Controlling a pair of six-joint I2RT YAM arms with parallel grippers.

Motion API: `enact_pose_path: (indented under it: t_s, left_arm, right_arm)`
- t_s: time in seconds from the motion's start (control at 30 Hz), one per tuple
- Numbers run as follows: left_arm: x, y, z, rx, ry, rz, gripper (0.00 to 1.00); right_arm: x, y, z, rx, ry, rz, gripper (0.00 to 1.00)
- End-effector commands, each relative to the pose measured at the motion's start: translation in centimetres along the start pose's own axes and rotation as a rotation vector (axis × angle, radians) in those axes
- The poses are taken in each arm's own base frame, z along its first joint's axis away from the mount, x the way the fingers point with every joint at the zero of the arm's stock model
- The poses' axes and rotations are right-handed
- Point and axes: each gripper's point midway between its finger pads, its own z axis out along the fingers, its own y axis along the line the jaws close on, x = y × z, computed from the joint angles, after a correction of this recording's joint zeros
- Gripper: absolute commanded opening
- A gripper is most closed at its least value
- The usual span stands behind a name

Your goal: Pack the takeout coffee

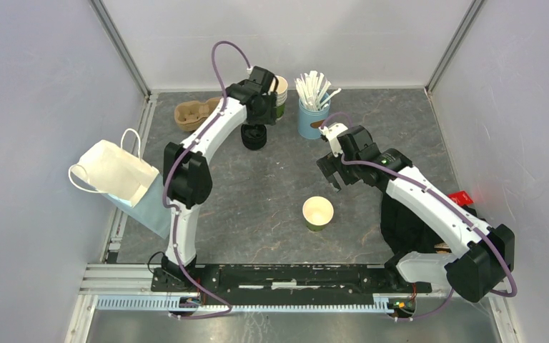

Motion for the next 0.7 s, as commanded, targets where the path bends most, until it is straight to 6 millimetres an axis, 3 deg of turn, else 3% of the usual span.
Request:
enact_pose_path:
  t_s: [0.0, 0.33, 0.67]
  left_arm:
    - [-0.6, -0.7, 0.5, -0.037, -0.022, 0.106, 0.68]
    - [0.2, -0.5, 3.3, -0.09, 0.017, 0.171, 0.58]
    - [0.5, -1.1, 4.4, -0.071, 0.032, 0.159, 0.46]
  right_arm:
    - [-1.1, 0.1, -0.4, -0.006, -0.048, 0.007, 0.98]
    - [-1.0, 0.2, -0.4, -0.007, -0.047, 0.004, 0.98]
    - [-0.9, 0.3, -0.3, -0.013, -0.043, 0.003, 0.98]
